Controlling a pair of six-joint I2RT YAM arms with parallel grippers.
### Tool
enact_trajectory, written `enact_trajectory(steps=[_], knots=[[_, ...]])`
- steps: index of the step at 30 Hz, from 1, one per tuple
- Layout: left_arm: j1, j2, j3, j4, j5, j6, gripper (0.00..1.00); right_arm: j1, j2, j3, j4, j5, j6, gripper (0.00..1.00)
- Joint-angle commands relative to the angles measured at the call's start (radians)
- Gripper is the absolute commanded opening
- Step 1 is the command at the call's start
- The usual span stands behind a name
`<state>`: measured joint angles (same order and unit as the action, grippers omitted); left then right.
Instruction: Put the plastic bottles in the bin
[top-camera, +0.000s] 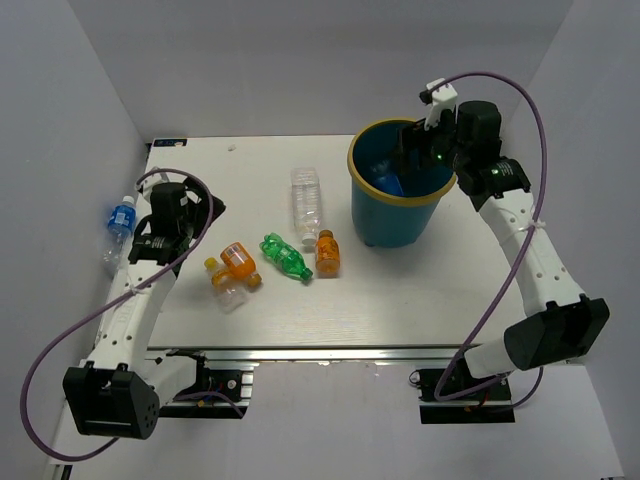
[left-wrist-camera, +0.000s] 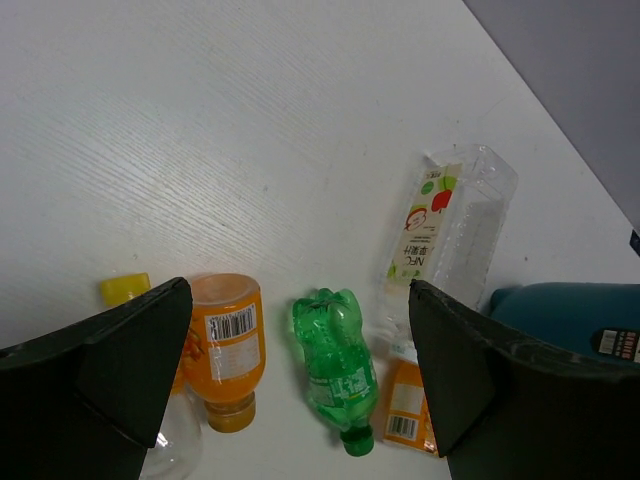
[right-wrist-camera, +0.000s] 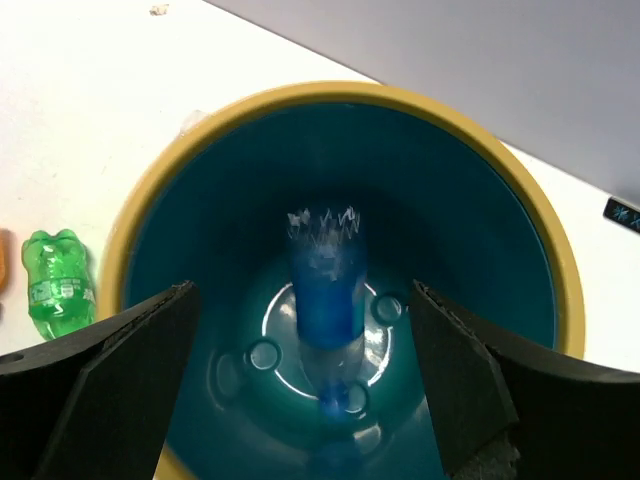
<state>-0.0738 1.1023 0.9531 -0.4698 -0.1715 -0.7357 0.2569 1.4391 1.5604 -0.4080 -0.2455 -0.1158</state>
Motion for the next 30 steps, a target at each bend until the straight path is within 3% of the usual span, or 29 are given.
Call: enact_trajectory(steps=[1, 11, 17, 19, 21, 24, 30], knots=[[0.003, -0.067, -0.016, -0.023, -0.006, -0.022, 0.98, 0.08, -0.071, 0.064, -0.051, 0.149, -0.041, 0.89], [0.005, -0.096, -0.02, -0.131, -0.006, -0.039, 0.98, 0.333, -0.247, -0.094, -0.029, 0.294, 0.053, 0.89], [0.003, -0.125, -0.082, -0.161, -0.043, -0.047, 0.98, 0.724, -0.243, -0.341, 0.128, 0.707, 0.168, 0.89], [0.003, -0.125, -0.099, -0.168, -0.046, -0.045, 0.98, 0.775, -0.191, -0.393, 0.155, 0.738, 0.249, 0.89], [0.003, -0.113, -0.105, -0.173, -0.045, -0.037, 0.98, 0.807, -0.131, -0.424, 0.227, 0.868, 0.324, 0.89], [0.005, -0.098, -0.109, -0.179, -0.037, -0.036, 0.98, 0.837, -0.054, -0.497, 0.389, 0.931, 0.341, 0.89], [0.005, -0.11, -0.117, -0.176, -0.025, -0.034, 0.98, 0.829, 0.151, -0.432, 0.434, 0.999, 0.407, 0.89]])
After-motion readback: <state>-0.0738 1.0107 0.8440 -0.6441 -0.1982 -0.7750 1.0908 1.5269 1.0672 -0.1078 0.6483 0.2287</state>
